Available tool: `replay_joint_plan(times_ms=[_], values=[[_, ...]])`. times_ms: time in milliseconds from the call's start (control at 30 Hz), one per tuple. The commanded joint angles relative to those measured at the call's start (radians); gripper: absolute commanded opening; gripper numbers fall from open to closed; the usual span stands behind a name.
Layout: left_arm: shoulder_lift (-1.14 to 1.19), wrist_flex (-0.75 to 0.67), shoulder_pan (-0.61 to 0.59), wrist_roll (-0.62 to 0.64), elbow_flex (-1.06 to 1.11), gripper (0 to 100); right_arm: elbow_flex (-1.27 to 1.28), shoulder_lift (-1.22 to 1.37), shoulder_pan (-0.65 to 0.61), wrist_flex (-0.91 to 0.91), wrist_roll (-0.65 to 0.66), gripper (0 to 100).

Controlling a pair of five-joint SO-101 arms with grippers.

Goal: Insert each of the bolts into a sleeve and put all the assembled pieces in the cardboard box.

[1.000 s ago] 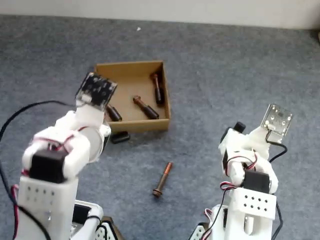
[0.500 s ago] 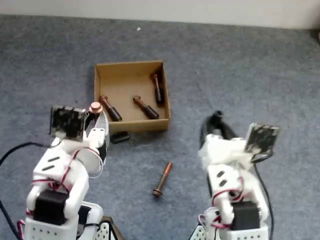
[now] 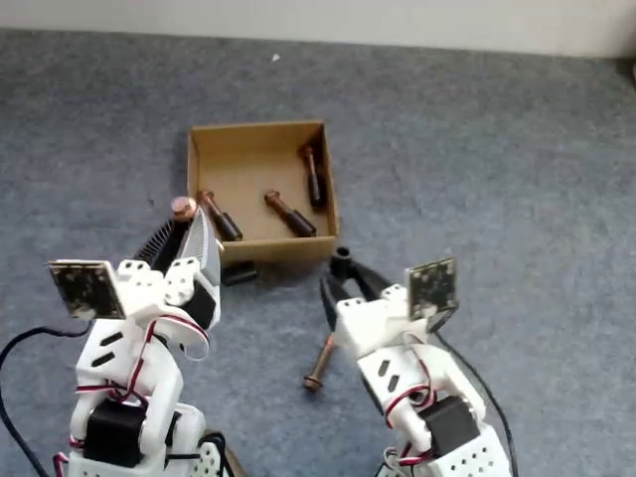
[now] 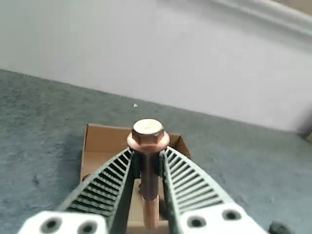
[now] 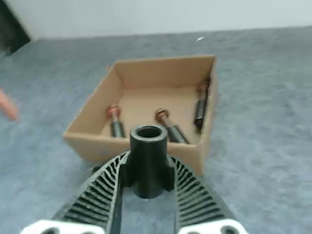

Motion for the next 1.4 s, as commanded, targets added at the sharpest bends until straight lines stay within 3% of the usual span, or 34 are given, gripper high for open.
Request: replay_joint_plan(times_ms=[0, 233, 433, 733, 1367], values=[[-0.004, -0.092, 0.013, 0.063, -0.004, 1, 0.025, -0.015, -0.067, -0.090, 0.114, 0.5], [-0.004, -0.129, 0.173, 0.089, -0.007, 1, 0.166, -0.015, -0.140, -0.311, 0.345, 0.5], [-0.004, -0.130, 0.285, 0.086, -0.010, 1, 0.174, -0.015, -0.182, -0.334, 0.430, 0.5], [-0.004, -0.250, 0.302, 0.086, -0.015, 1, 0.174, -0.015, -0.180, -0.329, 0.436, 0.5], [-0.004, -0.244, 0.323, 0.084, -0.016, 1, 0.176, -0.015, -0.176, -0.329, 0.436, 0.5]])
